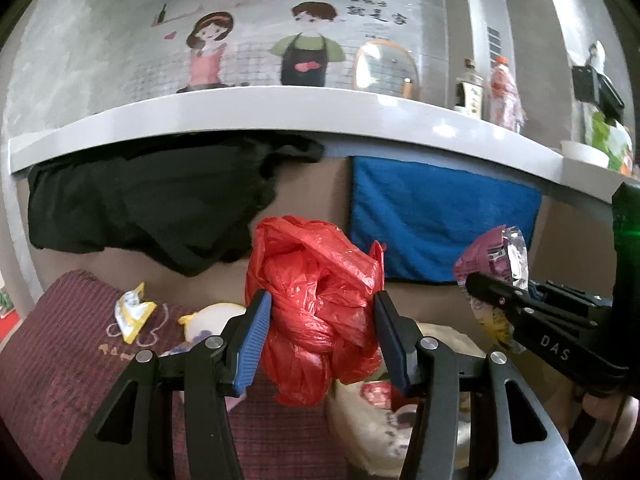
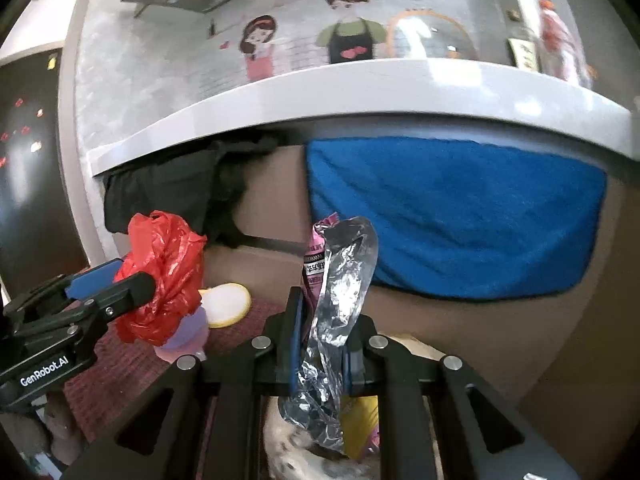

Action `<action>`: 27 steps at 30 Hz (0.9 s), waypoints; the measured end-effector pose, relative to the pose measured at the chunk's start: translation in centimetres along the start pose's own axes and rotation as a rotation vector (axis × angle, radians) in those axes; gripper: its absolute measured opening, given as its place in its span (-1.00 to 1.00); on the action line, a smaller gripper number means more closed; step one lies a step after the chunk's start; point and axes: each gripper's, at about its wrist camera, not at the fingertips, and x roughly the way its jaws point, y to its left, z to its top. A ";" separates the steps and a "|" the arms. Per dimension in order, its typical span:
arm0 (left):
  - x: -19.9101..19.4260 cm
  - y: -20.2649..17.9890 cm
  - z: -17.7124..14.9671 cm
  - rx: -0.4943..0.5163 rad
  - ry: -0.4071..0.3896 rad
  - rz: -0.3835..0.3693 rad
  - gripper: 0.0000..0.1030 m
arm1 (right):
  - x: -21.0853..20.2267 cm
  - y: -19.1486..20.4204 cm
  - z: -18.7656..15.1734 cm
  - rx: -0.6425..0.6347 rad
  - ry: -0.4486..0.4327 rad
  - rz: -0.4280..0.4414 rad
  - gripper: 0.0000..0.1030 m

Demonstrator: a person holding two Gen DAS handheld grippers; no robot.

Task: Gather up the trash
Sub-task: 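Carry the bag and foil wrapper over the bin and open both grippers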

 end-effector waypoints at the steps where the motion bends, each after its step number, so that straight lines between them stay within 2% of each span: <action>1: 0.0 -0.4 -0.1 0.000 -0.002 0.001 0.02 | -0.3 -0.7 -0.2 0.006 0.002 -0.007 -0.72; 10: 0.9 -3.1 -1.4 -0.014 0.029 -0.009 0.02 | -1.5 -3.3 -1.5 0.023 0.012 -0.050 -0.71; 27: 4.2 -4.0 -3.1 -0.010 0.092 -0.028 0.02 | -0.1 -5.4 -3.7 0.074 0.043 -0.042 -0.71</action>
